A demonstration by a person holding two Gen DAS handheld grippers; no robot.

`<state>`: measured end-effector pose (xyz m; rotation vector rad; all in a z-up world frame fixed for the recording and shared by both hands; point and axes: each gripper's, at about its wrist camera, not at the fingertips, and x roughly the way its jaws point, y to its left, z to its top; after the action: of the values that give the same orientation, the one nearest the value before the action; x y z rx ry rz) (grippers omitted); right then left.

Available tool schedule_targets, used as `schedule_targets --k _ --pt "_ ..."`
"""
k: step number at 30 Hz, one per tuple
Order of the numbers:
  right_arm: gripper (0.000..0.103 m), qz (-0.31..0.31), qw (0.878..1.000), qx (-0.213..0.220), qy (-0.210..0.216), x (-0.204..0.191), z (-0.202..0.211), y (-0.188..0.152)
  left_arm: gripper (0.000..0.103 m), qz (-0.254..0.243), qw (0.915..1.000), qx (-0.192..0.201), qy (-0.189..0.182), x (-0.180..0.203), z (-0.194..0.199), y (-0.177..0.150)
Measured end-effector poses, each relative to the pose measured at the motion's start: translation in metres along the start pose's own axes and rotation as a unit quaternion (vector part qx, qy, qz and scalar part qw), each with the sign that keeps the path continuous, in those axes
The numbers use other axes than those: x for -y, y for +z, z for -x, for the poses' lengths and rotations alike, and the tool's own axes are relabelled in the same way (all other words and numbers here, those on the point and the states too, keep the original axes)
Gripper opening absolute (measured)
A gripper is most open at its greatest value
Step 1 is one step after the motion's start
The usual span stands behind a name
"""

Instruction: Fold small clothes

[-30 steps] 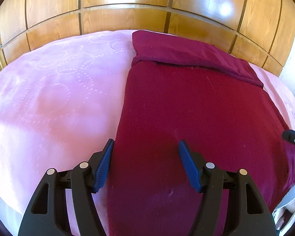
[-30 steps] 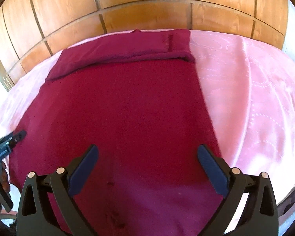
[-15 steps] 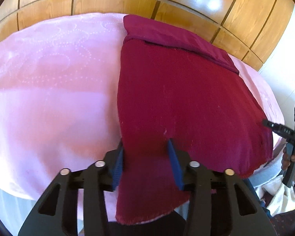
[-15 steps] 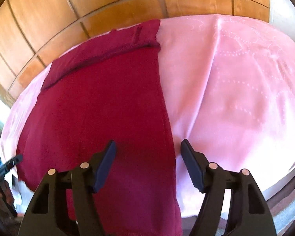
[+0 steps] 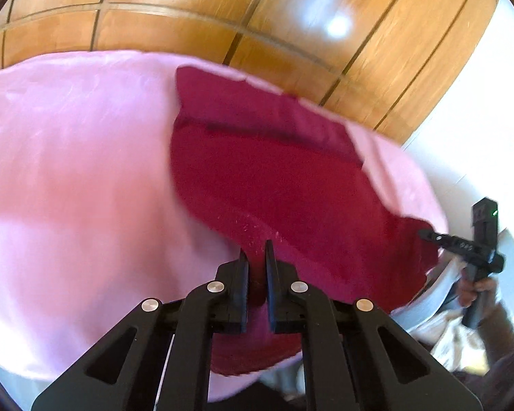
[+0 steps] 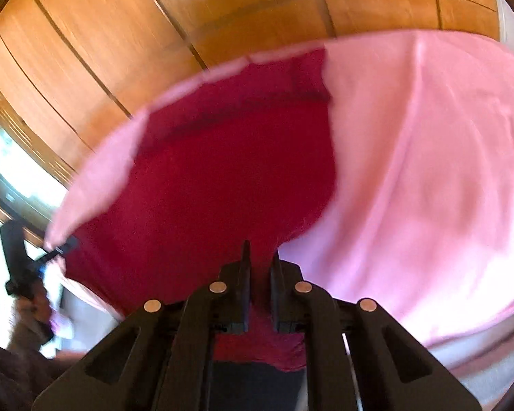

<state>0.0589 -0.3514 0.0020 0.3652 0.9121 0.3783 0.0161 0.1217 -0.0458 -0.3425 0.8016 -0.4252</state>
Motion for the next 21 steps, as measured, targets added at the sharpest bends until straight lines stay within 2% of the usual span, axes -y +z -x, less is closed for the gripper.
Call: schedule_targets --k 3,6,8,9,10,11,13,14,15,18,19,21 --pt "0.008 -0.016 0.999 0.022 0.021 0.001 -0.015 0.034 0.007 0.025 0.9993 0.014 -0.024 -0.007 -0.017 0.031" --pt "0.008 -0.029 0.999 0.027 0.016 0.006 -0.037 0.06 0.007 0.046 0.9987 0.015 -0.016 -0.02 -0.037 0.057" --pt "0.008 -0.037 0.999 0.026 0.009 0.011 -0.054 0.075 0.007 0.084 0.9963 0.008 -0.014 -0.035 -0.056 0.075" --pt "0.009 -0.037 0.999 0.026 0.002 0.012 -0.061 0.082 0.01 0.1 0.9949 0.006 -0.011 -0.043 -0.064 0.082" --pt "0.01 -0.039 0.999 0.02 0.001 0.018 -0.069 0.09 0.023 0.115 0.9933 0.006 0.005 -0.05 -0.071 0.091" --pt "0.013 -0.042 0.999 0.018 -0.004 0.022 -0.075 0.095 0.044 0.124 0.992 0.008 0.017 -0.057 -0.074 0.097" --pt "0.04 -0.063 0.998 0.016 -0.001 0.033 -0.081 0.097 0.061 0.151 0.9876 0.033 0.026 -0.071 -0.073 0.107" --pt "0.06 -0.074 0.997 0.019 0.0 0.037 -0.081 0.097 0.061 0.162 0.9856 0.04 0.027 -0.076 -0.072 0.109" --pt "0.07 -0.081 0.996 0.027 -0.003 0.04 -0.079 0.095 0.061 0.17 0.9842 0.042 0.03 -0.082 -0.071 0.11" --pt "0.083 -0.099 0.994 0.039 -0.002 0.053 -0.069 0.086 0.061 0.171 0.9837 0.041 0.036 -0.093 -0.064 0.099" --pt "0.084 -0.109 0.993 0.041 -0.008 0.057 -0.066 0.08 0.061 0.168 0.9846 0.037 0.029 -0.096 -0.062 0.091" --pt "0.088 -0.116 0.992 0.04 -0.017 0.064 -0.058 0.068 0.068 0.165 0.9857 0.033 0.004 -0.099 -0.059 0.074"
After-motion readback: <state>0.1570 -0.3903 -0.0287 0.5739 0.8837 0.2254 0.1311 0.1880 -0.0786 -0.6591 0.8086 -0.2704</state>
